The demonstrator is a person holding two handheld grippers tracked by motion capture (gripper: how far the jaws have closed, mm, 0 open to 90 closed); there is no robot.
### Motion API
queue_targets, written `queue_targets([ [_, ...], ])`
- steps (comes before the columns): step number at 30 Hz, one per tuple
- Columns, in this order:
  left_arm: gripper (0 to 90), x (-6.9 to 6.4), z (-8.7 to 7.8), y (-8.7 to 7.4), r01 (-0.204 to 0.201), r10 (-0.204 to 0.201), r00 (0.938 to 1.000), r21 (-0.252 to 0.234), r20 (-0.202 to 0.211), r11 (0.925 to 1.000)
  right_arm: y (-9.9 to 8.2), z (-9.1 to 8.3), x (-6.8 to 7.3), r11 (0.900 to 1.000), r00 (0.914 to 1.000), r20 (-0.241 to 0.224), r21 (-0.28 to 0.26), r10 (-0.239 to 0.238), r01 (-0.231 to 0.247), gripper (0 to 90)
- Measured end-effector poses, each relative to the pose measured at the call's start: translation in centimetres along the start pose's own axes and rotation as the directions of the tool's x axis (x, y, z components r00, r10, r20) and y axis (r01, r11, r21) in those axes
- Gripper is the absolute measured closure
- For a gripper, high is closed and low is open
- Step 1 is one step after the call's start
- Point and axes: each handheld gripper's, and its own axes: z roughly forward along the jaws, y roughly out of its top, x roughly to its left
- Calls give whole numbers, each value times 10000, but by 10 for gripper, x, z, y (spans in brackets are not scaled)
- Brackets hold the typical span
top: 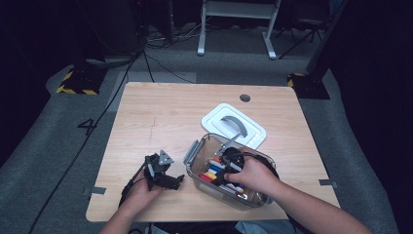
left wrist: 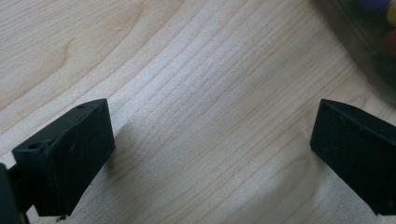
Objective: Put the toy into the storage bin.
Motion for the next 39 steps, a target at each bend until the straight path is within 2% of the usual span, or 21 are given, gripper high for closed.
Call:
queue_targets([
  [3,1,0,0,0,4,-4,10000,8,28,10000,1,-15,-2,9982,9997,255,-600,37,-21,583],
  [6,1,0,0,0,-7,7,10000,0,30,10000,2,-34,-6,9924,9974,718,-1226,9,79,560],
  [9,1,0,0,0,-7,7,10000,9,22,10000,0,-53,-15,9833,9926,1203,-1819,147,75,550],
  [11,1,0,0,0,-5,5,10000,7,22,10000,-1,-64,-23,9722,9887,1444,-2339,391,-43,516],
  [14,1,0,0,0,-1,1,10000,12,27,10000,-4,-79,-38,9596,9790,1915,-2811,694,-131,509],
  [15,1,0,0,0,0,0,10000,11,25,10000,-5,-86,-45,9527,9736,2089,-3029,922,-253,502],
  [19,1,0,0,0,0,0,10000,9,25,10000,-8,-95,-66,9436,9604,2452,-3280,1320,-459,480],
  [20,1,0,0,0,-5,5,10000,6,20,10000,-9,-96,-71,9409,9571,2520,-3345,1432,-527,478],
  [21,1,0,0,-1,3,-3,10000,21,-12,10000,-10,-97,-84,9401,9505,2684,-3356,1567,-602,463],
  [22,1,-1,-1,-1,67,-67,10000,48,-1,10000,-10,-97,-84,9401,9505,2684,-3356,1567,-602,463],
  [25,2,-2,-2,-3,131,-131,9998,28,-143,9999,-12,-93,-103,9348,9426,2793,-3464,1831,-790,453],
  [29,2,-2,-3,-4,221,-221,9997,24,-139,9998,-13,-87,-127,9261,9374,2758,-3628,2126,-1033,439],
  [36,2,-2,-3,-4,190,-189,9997,35,-146,9998,-14,-68,-158,9257,9265,2898,-3558,2401,-1286,426],
  [39,2,-2,-3,-4,209,-209,9997,33,-140,9998,-14,-63,-164,9261,9248,2929,-3538,2429,-1312,426],
])
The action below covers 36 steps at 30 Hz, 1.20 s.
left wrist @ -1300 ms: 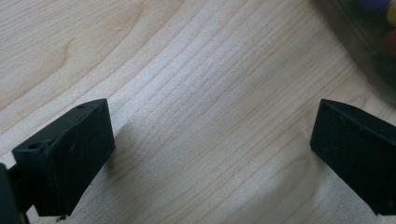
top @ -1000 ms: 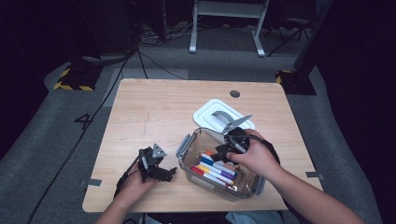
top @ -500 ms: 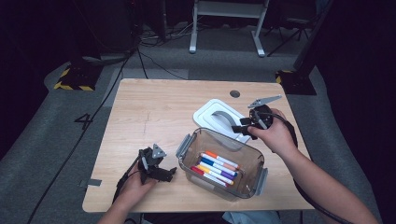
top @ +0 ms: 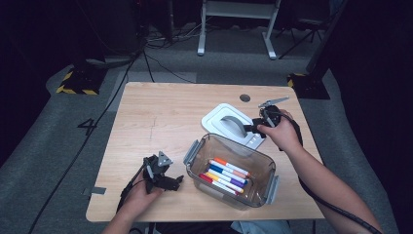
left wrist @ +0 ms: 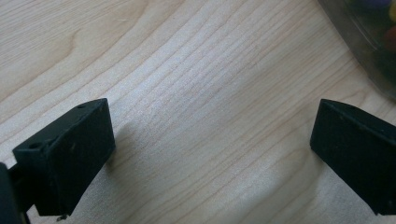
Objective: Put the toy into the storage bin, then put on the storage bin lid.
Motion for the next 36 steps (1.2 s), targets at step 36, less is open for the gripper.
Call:
queue_targets([
  [36,1,1,0,0,-74,74,10000,6,16,10000,3,64,-30,9988,9991,-169,-259,400,-404,436],
])
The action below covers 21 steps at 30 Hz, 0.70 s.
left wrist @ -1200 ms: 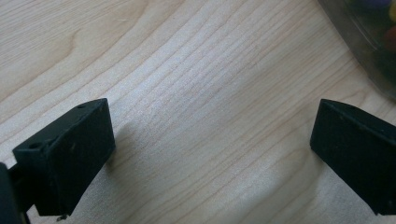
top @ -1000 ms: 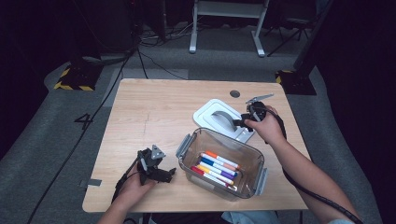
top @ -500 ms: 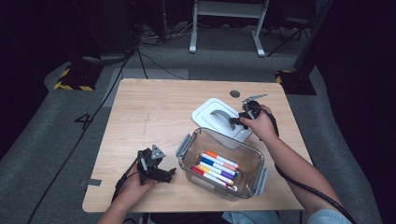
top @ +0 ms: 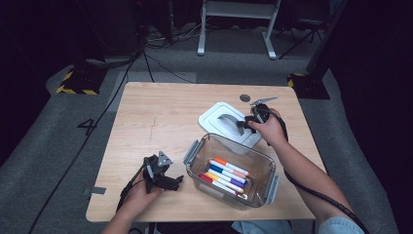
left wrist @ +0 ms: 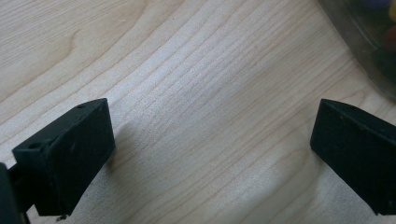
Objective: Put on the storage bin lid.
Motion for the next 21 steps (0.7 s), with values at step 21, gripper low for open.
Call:
queue_targets([
  [21,1,0,0,0,4,-4,10000,-1,2,10000,7,-11,10,9867,9862,306,41,-1627,1627,676],
])
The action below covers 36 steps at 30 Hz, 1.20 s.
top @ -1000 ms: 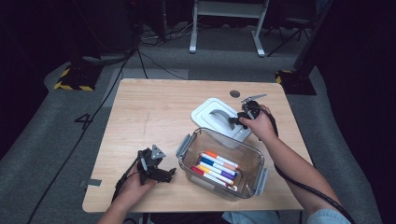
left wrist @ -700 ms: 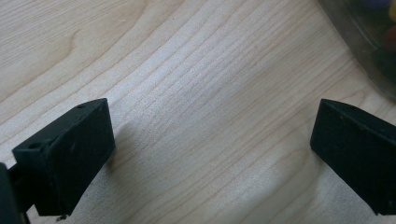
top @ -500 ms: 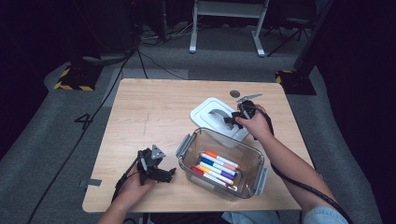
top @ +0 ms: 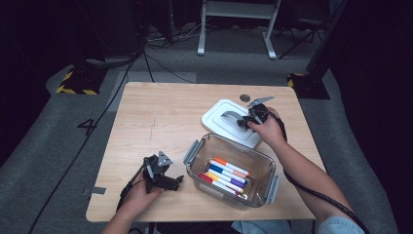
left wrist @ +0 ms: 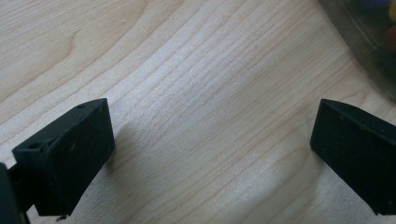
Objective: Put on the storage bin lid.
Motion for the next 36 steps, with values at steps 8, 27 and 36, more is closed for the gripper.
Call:
queue_targets([
  [8,1,0,0,0,3,-3,10000,-1,0,10000,10,-43,-1,9984,10000,-36,-561,-25,23,676],
  [27,0,1,1,0,2,-2,10000,-29,77,10000,29,-138,47,9853,9946,-640,-1553,-822,714,676],
  [36,0,1,0,0,-34,34,10000,-6,76,10000,17,-170,83,9815,9875,-1127,-1694,-1098,898,676],
])
